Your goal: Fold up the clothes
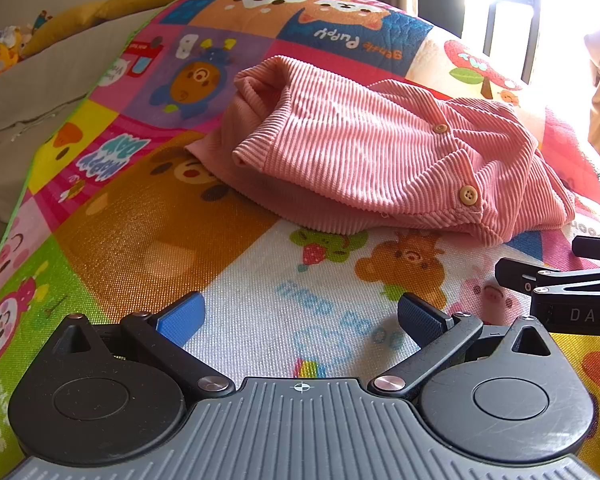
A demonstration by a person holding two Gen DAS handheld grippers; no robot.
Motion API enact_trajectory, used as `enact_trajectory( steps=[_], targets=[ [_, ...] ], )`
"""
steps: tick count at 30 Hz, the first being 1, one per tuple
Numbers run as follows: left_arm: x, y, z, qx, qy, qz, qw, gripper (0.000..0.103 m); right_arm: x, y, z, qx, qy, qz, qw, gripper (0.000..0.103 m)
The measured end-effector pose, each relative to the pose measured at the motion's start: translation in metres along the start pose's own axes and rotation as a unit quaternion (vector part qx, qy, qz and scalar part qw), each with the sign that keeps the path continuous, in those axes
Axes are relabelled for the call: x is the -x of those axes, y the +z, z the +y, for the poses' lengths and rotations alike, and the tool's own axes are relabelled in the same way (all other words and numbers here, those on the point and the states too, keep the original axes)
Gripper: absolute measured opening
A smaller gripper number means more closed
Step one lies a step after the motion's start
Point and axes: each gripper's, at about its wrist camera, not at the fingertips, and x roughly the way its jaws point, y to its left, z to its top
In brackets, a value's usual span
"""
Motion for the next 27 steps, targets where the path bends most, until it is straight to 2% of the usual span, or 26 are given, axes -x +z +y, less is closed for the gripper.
enact_trajectory(
  steps=[27],
  targets=[
    [-0.0008,0.0006,-0.0008,-0.001,0.002,0.001,1.0,0.103,-0.0011,0.0002,-0.0001,0.001,-0.001,0.0,1.0,0.103]
  ],
)
